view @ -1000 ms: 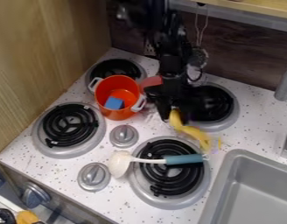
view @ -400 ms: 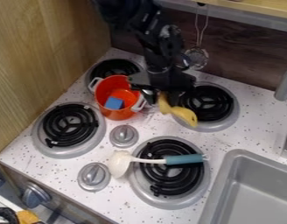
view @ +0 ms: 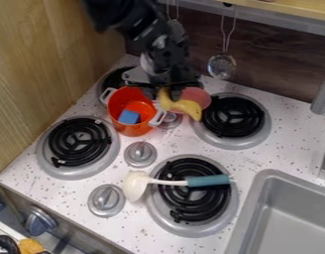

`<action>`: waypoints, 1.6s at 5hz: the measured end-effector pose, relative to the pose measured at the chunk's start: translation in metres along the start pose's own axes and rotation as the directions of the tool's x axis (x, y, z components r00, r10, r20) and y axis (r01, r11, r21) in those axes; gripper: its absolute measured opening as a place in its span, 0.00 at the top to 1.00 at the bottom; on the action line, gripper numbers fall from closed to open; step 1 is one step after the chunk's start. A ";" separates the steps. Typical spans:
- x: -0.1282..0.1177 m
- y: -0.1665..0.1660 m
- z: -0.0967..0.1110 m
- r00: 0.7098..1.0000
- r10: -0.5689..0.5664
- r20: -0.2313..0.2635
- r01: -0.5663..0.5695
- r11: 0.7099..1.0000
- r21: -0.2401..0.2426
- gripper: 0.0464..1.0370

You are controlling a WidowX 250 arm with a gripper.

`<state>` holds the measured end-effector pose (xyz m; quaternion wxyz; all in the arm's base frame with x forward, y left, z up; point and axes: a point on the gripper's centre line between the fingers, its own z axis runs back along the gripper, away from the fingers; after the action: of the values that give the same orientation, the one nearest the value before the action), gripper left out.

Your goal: Put the yellow spoon into the red bowl

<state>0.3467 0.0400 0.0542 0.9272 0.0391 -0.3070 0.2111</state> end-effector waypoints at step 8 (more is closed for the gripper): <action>0.029 0.053 -0.007 0.993 -0.093 -0.072 0.091 0.995 -0.032 0.04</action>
<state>0.3494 0.1007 0.0628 0.9470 0.0324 -0.2737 0.1651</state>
